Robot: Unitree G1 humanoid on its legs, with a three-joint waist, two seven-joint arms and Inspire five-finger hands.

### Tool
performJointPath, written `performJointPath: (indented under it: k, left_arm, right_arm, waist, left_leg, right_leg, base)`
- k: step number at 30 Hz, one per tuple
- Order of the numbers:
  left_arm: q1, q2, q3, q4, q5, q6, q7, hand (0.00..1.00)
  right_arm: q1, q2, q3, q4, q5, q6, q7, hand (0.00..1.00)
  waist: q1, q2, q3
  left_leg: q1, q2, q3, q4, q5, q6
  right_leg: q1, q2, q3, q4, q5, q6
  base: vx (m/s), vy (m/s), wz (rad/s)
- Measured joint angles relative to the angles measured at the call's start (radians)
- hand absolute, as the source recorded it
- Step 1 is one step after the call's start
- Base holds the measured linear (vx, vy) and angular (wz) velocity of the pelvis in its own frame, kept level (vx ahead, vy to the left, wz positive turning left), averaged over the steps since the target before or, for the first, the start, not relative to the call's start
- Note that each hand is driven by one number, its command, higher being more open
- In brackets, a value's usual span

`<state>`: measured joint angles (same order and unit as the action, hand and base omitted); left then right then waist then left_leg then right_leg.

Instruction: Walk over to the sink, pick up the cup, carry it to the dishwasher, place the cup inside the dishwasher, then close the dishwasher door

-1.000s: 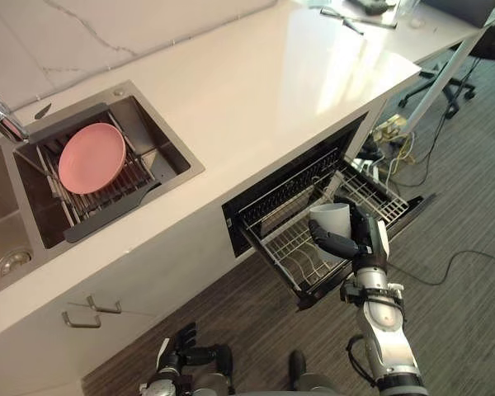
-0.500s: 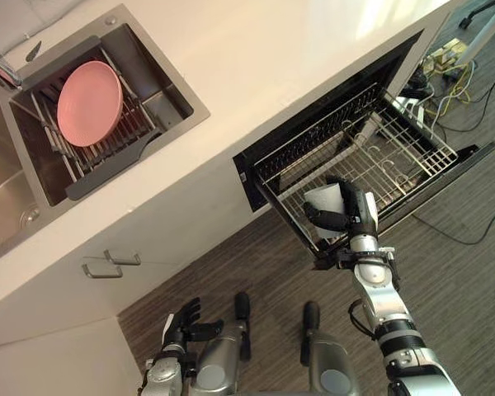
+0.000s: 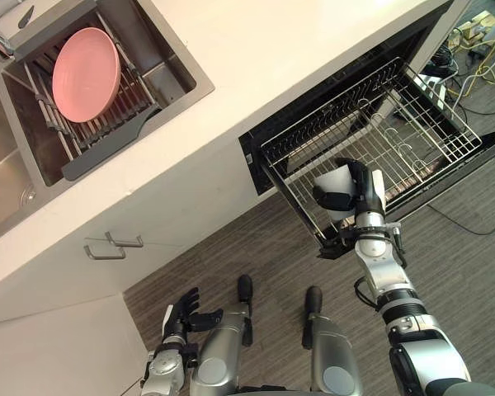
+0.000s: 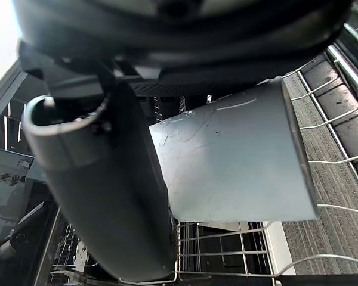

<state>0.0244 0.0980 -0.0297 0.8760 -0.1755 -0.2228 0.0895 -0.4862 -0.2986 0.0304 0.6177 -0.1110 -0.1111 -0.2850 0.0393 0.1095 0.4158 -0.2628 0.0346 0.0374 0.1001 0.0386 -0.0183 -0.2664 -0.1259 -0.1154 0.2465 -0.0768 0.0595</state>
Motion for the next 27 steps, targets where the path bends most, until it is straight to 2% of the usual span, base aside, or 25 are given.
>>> performJointPath:
  k: [5,20,27]
  left_arm:
    - [-0.003,-0.001,-0.011,-0.001,0.003,-0.001,0.02,0.9]
    - [-0.007,-0.003,-0.019,-0.001,0.023,-0.001,0.038,0.9]
    - [-0.011,-0.003,-0.018,0.003,0.051,0.007,0.038,0.9]
  right_arm:
    - [-0.026,0.009,0.002,0.024,0.009,0.002,0.0,0.9]
    - [0.006,0.063,-0.011,0.041,0.024,0.001,-0.009,0.9]
    - [0.174,0.111,-0.028,-0.215,0.05,0.0,-0.008,0.9]
  waist:
    - [0.001,0.001,0.0]
    - [0.002,0.001,0.0]
    - [-0.004,-0.001,-0.001]
  left_leg:
    - [0.001,0.0,-0.003,-0.029,0.021,0.0]
    - [0.011,-0.004,-0.012,-0.022,0.022,-0.001]
    - [0.032,-0.002,-0.011,-0.028,0.019,-0.005]
  right_leg:
    - [-0.014,0.001,-0.002,0.005,0.0,0.0]
    - [0.009,-0.002,-0.013,-0.001,0.002,0.003]
    - [0.04,-0.001,-0.015,-0.028,0.01,0.008]
  base:
    - [0.0,0.0,0.0]
    - [0.0,0.005,0.02]
    - [0.0,0.002,-0.01]
